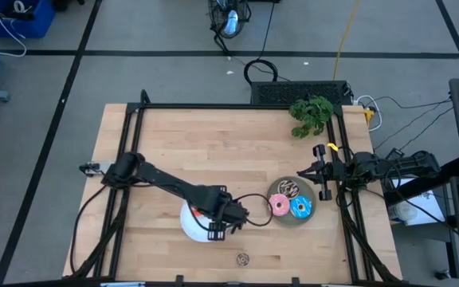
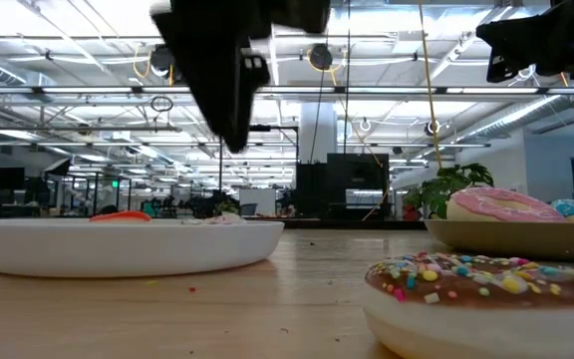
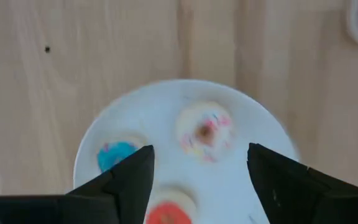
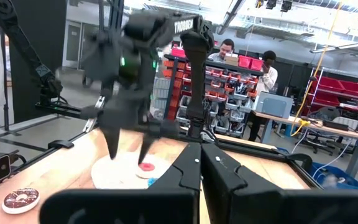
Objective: Pick & Place donuts
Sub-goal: Put the small brown donut on the white plate
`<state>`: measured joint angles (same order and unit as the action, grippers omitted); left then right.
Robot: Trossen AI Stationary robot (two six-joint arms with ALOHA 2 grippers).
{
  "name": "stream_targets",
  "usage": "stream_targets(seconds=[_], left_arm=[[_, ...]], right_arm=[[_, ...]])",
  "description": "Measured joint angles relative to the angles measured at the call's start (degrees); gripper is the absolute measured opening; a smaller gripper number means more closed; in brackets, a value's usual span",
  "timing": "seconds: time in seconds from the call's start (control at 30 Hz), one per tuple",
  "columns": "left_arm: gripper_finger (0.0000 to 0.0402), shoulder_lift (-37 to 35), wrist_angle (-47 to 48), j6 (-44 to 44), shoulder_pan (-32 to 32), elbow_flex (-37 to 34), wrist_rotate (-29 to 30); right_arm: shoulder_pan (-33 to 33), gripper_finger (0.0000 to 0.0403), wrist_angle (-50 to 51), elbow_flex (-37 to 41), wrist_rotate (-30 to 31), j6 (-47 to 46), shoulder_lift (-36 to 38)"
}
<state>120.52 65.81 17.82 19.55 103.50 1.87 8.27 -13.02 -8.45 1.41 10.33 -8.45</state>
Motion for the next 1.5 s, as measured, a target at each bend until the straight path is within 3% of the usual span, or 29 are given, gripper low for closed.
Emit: stream_targets(seconds=[0.2, 0.37, 0.5, 0.7, 0.9, 1.1, 1.33, 1.5], left_arm=[[0.0208, -0.4, 12.1, 4.2, 3.0, 11.0, 1.7], [0.0110, -1.0, 22.0, 8.7, 6.5, 16.3, 4.5], [0.0021, -5.7, 21.9, 10.2, 10.1, 15.1, 9.7], [0.0012, -16.3, 16.9, 16.3, 15.0, 11.3, 23.0], [0.0008, -29.5, 1.3, 12.5, 18.5, -4.2, 28.1], [0.0004, -47.2, -11.2, 17.1, 20.2, -28.1, 35.0], [0.0003, -64.8, -42.5, 11.2, 23.6, -56.2, 42.0], [0.0002, -69.8, -64.4, 0.5, 24.7, -72.2, 43.2]], right_arm=[[0.0, 0.0000, 0.0, 0.0, 0.0, 0.0, 0.0], [0.0, 0.0000, 0.3, 0.0, 0.0, -0.1, 0.0], [0.0, 0.0000, 0.6, 0.0, 0.0, -0.2, 0.0], [0.0, 0.0000, 0.6, 0.0, 0.0, -0.2, 0.0], [0.0, 0.0000, 0.5, 0.0, 0.0, -0.2, 0.0], [0.0, 0.0000, 0.6, 0.0, 0.0, -0.2, 0.0], [0.0, 0.0000, 0.6, 0.0, 0.0, -0.5, 0.0], [0.0, 0.0000, 0.8, 0.0, 0.0, -1.6, 0.0]])
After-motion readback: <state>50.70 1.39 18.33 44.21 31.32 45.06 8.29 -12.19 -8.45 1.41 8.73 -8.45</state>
